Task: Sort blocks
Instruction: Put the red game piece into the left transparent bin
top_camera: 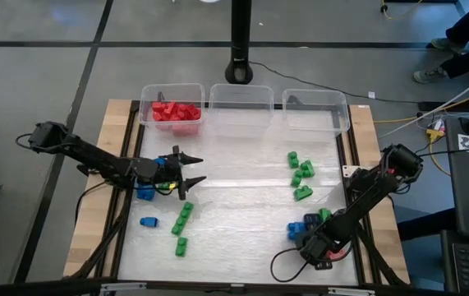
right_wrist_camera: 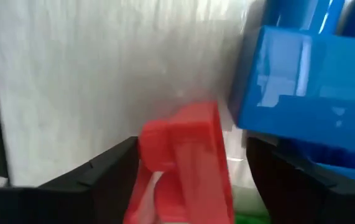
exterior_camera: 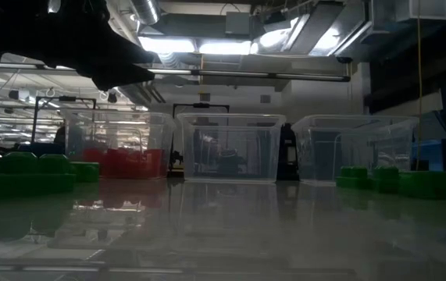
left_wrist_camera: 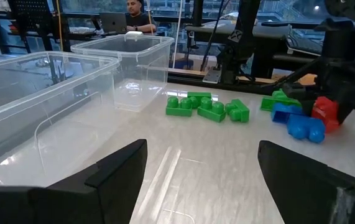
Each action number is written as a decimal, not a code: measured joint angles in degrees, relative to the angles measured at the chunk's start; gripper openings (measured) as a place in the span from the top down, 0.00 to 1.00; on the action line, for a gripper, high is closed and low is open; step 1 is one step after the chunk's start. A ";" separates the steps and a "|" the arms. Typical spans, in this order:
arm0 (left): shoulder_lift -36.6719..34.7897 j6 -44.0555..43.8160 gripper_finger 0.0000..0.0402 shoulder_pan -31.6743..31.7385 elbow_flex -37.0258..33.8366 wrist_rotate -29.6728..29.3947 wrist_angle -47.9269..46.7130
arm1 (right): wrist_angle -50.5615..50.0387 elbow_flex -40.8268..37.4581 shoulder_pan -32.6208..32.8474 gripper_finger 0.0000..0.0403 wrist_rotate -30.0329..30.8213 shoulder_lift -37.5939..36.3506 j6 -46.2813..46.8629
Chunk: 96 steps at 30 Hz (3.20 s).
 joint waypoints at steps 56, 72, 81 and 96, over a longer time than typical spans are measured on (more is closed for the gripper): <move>-4.31 -0.83 0.26 -0.96 0.00 -0.02 -11.59 | 27.97 27.26 -54.43 0.58 14.67 1.45 -78.97; -16.55 1.89 0.26 -1.02 -0.02 -2.92 -22.97 | 55.07 41.90 -67.94 0.56 -1.16 23.75 -79.58; -16.48 11.64 0.26 -0.85 0.00 -2.94 -23.19 | 54.18 57.92 -68.71 0.56 -1.39 35.62 -79.66; -16.46 15.04 0.26 -0.83 0.00 -3.02 -27.01 | 49.79 61.47 -68.63 0.22 3.20 39.10 -77.79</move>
